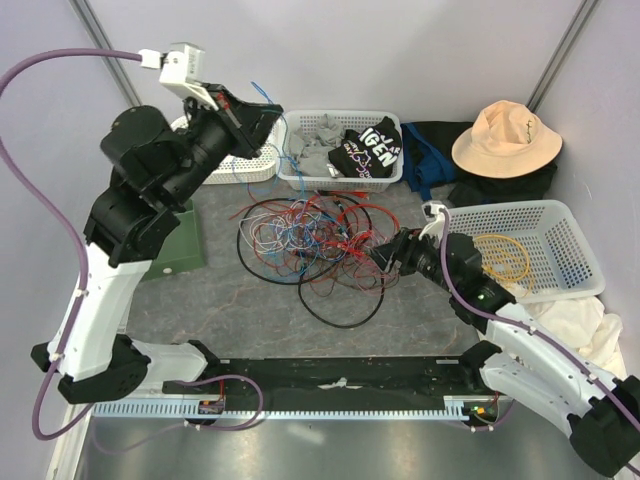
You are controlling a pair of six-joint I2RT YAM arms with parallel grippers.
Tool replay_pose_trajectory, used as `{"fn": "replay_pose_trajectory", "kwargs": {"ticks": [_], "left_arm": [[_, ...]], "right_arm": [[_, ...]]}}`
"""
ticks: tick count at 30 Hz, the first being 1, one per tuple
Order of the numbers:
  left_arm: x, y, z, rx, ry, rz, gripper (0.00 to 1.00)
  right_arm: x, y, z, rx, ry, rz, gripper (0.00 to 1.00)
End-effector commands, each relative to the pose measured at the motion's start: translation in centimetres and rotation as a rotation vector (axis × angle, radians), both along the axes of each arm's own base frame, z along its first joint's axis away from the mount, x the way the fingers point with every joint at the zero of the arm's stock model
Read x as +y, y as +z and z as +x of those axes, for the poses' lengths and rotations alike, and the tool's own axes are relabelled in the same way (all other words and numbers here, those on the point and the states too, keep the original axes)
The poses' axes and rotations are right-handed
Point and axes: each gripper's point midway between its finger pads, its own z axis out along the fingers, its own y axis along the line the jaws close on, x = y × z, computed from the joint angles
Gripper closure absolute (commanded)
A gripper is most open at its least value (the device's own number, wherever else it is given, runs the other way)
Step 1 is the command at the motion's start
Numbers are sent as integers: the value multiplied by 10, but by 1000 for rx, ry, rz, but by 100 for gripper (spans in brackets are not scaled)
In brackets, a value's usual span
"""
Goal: Untangle the cables
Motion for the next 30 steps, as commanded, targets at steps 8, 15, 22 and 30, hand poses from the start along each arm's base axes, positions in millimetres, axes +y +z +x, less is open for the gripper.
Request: {"fn": "replay_pose_trajectory", "kwargs": {"ticks": [8,15,22,30], "left_arm": [[7,11,-3,-26,14,76,98],[0,-6,-1,23,-6,89,98],[0,-9,-5,32,-19,86,98],[6,-14,-9,44,-8,100,98]], "right_arm": [[74,84,-12,-286,208,89,18],[124,116,0,-412,227,120,13],[158,117,27,-495,186,202,10],[176,130,31,-564,149,313,11]]}}
